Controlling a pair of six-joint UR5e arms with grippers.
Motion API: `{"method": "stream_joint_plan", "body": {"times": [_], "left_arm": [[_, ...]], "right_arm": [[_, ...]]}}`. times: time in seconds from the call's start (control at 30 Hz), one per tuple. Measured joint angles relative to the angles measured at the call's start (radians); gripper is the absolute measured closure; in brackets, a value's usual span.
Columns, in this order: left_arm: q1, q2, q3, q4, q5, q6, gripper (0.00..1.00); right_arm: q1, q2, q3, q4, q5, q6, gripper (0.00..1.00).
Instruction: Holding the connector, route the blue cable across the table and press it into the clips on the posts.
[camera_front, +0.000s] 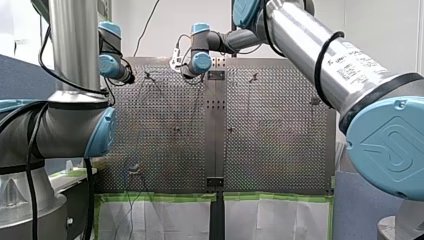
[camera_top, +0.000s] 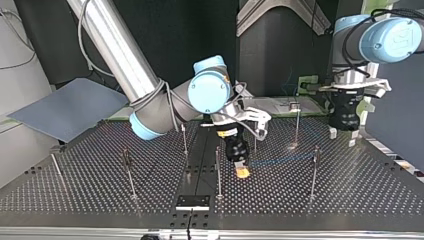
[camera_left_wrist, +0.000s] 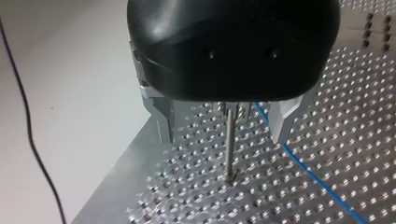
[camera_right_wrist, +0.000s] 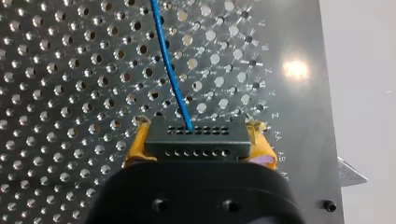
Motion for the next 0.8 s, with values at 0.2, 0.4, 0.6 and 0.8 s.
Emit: {"method": "stream_joint_plan", "body": {"times": [0.2,0.4,0.6,0.8], "left_arm": [[-0.015,0.021,-0.010,-0.050,0.011,0.007,0.00],[-0.054,0.054,-0.016,-0.100,0.015,0.038,0.00],[-0.081,0.090,-0.016,-0.152,0.044,0.091,0.00],[-0.111,0.094,-0.003,-0.165,0.076,0.141,0.00]], "right_arm": [[0.003,0.000,0.000,0.008,0.005,-0.002,1.00],[0.006,0.000,0.000,0.011,0.005,-0.002,1.00],[0.007,0.000,0.000,0.011,0.006,-0.002,1.00],[0.007,0.000,0.000,0.012,0.006,-0.002,1.00]]}}
